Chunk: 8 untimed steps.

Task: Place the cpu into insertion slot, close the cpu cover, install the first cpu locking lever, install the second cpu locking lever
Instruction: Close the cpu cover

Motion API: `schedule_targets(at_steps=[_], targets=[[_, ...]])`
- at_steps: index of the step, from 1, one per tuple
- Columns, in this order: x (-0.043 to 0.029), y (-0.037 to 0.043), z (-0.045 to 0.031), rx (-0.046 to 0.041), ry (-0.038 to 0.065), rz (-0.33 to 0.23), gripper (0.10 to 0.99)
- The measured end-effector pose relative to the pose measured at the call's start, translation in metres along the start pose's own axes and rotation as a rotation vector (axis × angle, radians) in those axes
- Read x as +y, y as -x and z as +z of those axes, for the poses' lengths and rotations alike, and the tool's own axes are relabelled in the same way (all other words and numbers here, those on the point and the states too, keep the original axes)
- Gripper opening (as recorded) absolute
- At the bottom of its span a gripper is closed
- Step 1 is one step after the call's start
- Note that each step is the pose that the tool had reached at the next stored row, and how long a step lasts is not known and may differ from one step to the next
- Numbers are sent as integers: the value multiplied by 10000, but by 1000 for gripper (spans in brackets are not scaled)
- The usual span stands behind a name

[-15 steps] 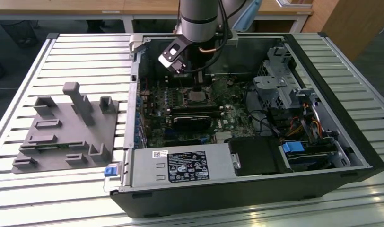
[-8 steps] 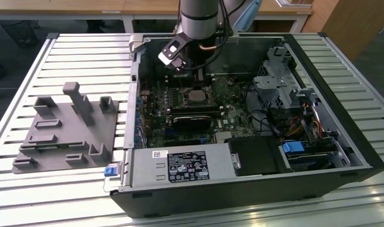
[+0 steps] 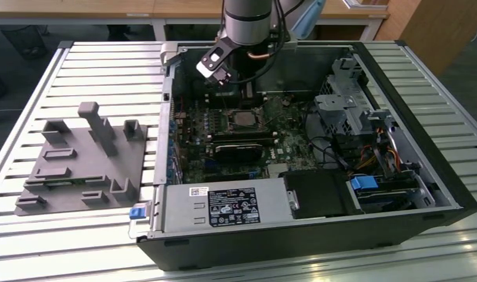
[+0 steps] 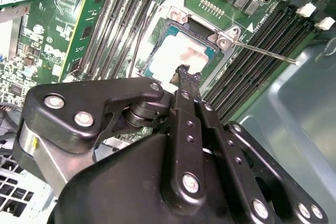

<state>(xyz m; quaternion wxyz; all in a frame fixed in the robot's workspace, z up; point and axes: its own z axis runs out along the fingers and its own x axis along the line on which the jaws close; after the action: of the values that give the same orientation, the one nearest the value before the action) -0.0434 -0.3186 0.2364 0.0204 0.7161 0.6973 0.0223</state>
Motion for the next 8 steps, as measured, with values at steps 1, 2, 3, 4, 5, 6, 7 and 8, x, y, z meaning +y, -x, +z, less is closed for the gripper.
schedule_targets(at_steps=[1,2,3,4,5,6,7,8], targets=[[1,0,-16,0,-1,0,106],[2,0,-32,1,0,0,106],[3,0,-50,-1,-1,0,106],[4,0,-63,-2,-2,0,106],[4,0,-67,0,-1,0,106],[4,0,-66,2,0,-1,106],[3,0,-66,1,0,-1,106],[2,0,-67,1,0,-2,106]])
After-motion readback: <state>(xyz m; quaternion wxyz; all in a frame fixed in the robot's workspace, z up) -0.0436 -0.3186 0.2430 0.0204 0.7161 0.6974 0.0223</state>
